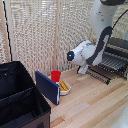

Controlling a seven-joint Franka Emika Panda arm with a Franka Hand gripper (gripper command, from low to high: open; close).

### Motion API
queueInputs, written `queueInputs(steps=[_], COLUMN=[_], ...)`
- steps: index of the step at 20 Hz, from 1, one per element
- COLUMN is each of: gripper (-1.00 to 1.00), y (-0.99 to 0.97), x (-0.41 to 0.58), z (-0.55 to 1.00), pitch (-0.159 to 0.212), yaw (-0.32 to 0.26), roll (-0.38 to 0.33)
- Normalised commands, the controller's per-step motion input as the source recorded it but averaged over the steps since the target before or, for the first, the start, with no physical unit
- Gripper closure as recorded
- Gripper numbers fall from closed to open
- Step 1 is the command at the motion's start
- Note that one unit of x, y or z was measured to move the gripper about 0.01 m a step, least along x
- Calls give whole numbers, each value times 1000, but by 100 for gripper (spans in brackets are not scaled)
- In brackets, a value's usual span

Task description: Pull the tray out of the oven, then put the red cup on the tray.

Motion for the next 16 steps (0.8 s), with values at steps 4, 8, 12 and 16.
queueInputs(steps=[4, 8, 12, 16], gripper=[-100, -100, -100, -100], y=[354, 337, 316, 314], x=[22, 18, 17, 74], z=[676, 577, 404, 223], pitch=[-94, -93, -85, -65], yaw=[-236, -235, -230, -202], roll=[34, 80, 159, 244])
